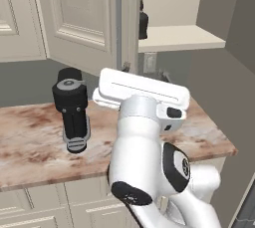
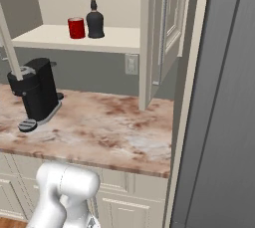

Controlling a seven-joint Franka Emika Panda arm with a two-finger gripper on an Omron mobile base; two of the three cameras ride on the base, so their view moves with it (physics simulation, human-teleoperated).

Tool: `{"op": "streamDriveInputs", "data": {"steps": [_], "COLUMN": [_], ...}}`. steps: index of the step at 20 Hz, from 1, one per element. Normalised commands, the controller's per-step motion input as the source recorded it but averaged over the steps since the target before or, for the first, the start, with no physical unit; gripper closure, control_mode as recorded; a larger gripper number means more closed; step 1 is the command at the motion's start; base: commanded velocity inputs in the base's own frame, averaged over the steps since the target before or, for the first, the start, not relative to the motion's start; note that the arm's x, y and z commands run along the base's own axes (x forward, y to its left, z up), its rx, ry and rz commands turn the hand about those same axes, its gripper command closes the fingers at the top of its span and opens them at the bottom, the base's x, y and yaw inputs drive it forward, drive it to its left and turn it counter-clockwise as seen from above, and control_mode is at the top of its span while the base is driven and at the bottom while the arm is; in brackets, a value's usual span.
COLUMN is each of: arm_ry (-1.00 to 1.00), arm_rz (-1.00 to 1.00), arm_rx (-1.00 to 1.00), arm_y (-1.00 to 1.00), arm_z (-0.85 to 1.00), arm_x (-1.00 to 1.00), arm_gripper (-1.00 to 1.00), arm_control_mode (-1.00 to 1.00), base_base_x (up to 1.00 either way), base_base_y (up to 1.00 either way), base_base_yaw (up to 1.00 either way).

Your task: Open the cabinet directly in front. Then move the liquor and the mug to the dining counter with the candle on it.

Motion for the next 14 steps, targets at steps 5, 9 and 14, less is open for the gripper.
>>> {"op": "streamDriveInputs", "data": {"steps": [5,9,14], "arm_ry": [0.0,0.0,0.0], "arm_rz": [0.25,0.31,0.31], "arm_rx": [0.27,0.19,0.07], "arm_y": [-0.78,-0.72,-0.69], "arm_z": [0.0,0.0,-0.05], "arm_x": [-0.3,0.0,0.34], "arm_gripper": [-1.0,-1.0,-1.0], "arm_control_mode": [-1.0,-1.0,-1.0], "base_base_x": [0.0,0.0,0.0], "base_base_y": [0.0,0.0,0.0], "base_base_yaw": [0.0,0.0,0.0]}}
